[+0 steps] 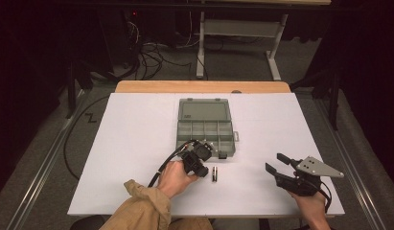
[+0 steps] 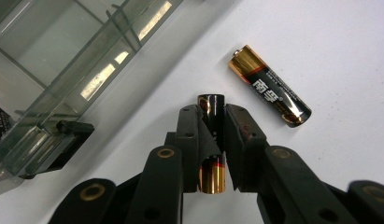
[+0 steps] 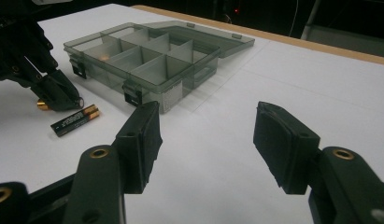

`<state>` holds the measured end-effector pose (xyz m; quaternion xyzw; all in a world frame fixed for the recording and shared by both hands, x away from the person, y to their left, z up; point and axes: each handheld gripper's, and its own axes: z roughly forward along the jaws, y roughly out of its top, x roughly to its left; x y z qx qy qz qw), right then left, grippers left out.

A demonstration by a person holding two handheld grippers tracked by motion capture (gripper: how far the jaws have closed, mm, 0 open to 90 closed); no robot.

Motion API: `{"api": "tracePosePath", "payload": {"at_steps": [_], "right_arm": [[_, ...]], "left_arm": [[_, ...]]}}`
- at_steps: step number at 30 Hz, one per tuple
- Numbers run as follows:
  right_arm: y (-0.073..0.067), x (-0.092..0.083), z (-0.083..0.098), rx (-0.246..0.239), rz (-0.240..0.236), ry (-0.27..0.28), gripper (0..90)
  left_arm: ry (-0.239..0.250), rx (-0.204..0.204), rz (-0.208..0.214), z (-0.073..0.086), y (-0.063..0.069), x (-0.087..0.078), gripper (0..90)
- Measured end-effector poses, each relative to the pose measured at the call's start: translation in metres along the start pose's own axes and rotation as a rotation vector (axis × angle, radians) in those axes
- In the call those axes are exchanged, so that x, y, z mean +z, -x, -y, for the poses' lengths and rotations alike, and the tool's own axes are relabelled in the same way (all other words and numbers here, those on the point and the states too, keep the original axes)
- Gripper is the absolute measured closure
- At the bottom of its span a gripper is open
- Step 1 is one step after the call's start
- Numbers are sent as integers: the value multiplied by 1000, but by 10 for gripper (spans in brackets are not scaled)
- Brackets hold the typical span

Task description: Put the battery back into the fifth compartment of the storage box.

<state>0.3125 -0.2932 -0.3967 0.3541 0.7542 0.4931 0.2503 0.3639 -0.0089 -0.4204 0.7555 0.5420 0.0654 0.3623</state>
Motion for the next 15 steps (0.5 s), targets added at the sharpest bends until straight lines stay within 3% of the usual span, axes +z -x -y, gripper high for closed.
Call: {"api": "tracePosePath", "payload": {"at_steps": [15], "right_arm": [[0,0,0,1,-1,1,428]], "left_arm": [[-13,0,8,-2,-4,-4,761]]}}
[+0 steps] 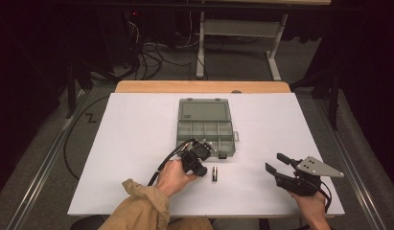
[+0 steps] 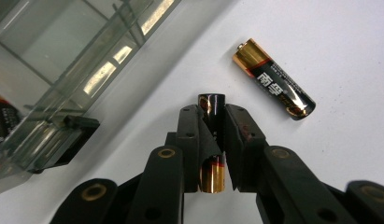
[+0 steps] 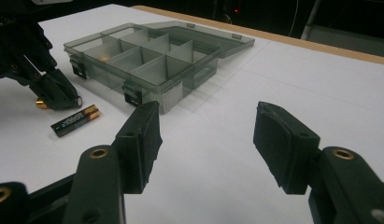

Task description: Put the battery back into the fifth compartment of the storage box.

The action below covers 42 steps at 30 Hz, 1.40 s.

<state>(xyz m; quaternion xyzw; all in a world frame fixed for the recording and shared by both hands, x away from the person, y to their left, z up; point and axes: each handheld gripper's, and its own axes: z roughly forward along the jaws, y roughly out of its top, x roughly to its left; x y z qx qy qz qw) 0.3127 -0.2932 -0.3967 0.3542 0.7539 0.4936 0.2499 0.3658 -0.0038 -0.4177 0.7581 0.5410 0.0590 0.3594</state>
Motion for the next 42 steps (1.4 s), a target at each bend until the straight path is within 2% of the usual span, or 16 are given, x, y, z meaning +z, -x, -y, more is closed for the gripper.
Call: {"api": "tracePosePath", "payload": {"at_steps": [15,25,34,42], "right_arm": [[1,0,1,9,-1,2,427],[1,0,0,9,-3,8,425],[1,0,0,8,-4,9,425],[1,0,0,7,-4,10,425]], "left_arm": [[35,-30,2,-9,-11,-14,761],[84,-47,-3,-22,-16,-26,761],[108,-80,-11,-32,-26,-32,760],[129,-89,-23,-43,-31,-37,761]]}}
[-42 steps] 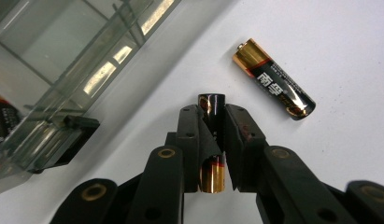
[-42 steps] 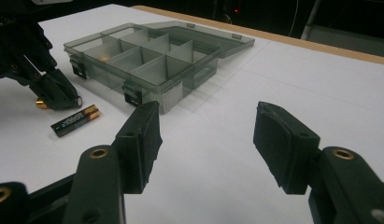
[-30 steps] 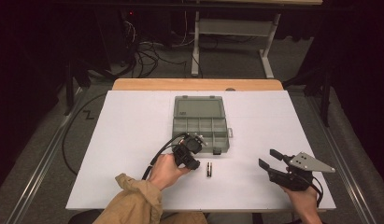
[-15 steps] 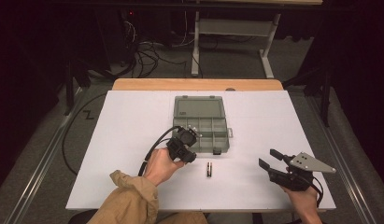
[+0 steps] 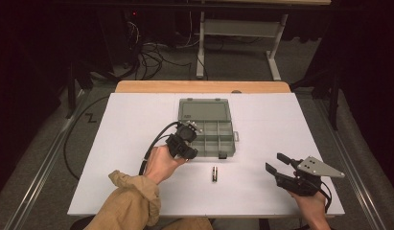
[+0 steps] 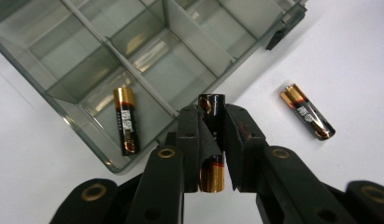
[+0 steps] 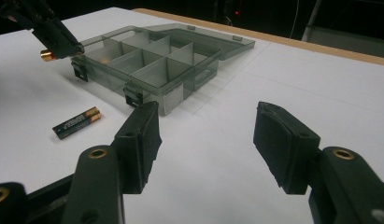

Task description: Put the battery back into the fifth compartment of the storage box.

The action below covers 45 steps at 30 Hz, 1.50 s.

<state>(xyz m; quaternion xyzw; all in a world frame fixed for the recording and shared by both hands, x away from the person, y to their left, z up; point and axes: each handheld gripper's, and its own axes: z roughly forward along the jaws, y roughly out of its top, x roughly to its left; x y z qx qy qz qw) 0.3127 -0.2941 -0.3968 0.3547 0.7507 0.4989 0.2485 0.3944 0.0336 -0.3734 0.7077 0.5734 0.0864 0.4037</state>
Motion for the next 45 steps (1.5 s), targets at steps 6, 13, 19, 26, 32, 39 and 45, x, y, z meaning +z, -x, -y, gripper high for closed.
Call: {"api": "tracePosePath", "payload": {"at_steps": [6,13,19,26,32,39,45], "right_arm": [[0,0,0,0,0,0,425],[0,0,0,-1,0,0,425],[0,0,0,-1,0,1,425],[0,0,0,-2,0,1,425],[0,0,0,-2,0,1,425],[0,0,0,-2,-2,0,425],[0,0,0,-4,-2,-1,425]], "left_arm": [[0,-31,2,-6,-6,0,761],[7,-27,-17,-12,-9,1,761],[7,-33,-31,-16,-12,4,761],[8,-27,-60,-20,-17,8,761],[12,-34,-77,-23,-22,13,761],[13,-56,-95,-26,-29,19,760],[13,-56,-107,-26,-32,24,760]]}}
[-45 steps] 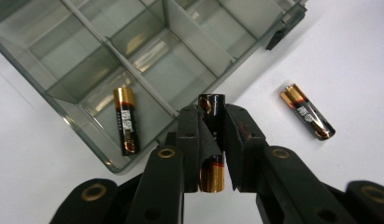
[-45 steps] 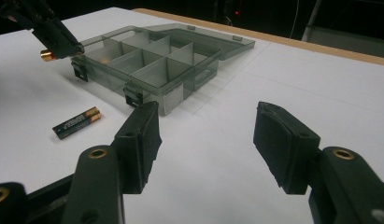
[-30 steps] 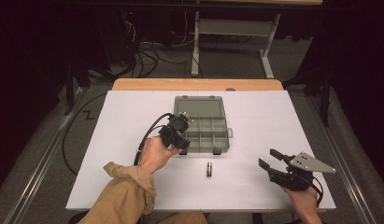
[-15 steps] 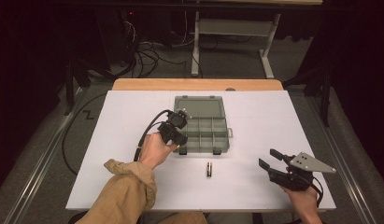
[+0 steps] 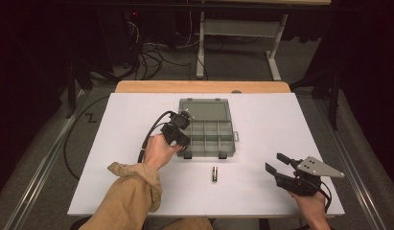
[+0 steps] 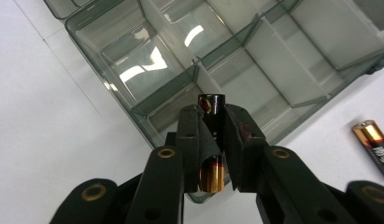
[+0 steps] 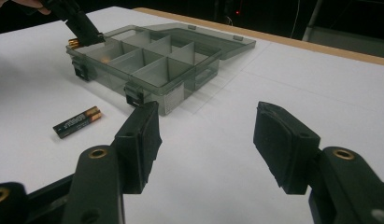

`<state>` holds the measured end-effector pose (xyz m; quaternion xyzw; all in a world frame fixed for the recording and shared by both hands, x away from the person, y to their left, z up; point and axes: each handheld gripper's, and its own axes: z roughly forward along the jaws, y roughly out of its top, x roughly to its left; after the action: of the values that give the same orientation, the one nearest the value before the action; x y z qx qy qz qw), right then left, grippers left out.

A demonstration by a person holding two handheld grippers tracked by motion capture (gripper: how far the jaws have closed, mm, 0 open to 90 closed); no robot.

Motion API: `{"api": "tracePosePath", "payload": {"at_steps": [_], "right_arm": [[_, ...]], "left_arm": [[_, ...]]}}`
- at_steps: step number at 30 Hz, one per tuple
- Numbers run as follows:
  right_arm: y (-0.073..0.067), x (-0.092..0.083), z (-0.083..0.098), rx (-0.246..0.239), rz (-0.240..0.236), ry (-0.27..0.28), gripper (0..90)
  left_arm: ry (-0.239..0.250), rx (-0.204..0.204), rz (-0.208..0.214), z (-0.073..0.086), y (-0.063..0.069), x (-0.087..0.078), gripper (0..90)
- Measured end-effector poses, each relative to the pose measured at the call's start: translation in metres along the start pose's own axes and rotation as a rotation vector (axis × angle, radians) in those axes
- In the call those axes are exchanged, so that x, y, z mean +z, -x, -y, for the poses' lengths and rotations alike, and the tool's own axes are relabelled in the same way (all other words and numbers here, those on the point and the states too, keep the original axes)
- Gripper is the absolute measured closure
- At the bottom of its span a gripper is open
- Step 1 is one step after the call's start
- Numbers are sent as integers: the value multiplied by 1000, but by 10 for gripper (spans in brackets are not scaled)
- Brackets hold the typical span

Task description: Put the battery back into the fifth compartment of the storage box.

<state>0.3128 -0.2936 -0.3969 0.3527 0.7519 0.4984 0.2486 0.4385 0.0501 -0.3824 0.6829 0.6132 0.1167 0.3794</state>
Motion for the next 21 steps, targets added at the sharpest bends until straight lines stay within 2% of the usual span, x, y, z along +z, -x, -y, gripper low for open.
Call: {"api": "tracePosePath", "payload": {"at_steps": [21], "right_arm": [[0,0,0,0,-3,-2,425]], "left_arm": [[-18,-16,-16,0,-4,11,758]]}}
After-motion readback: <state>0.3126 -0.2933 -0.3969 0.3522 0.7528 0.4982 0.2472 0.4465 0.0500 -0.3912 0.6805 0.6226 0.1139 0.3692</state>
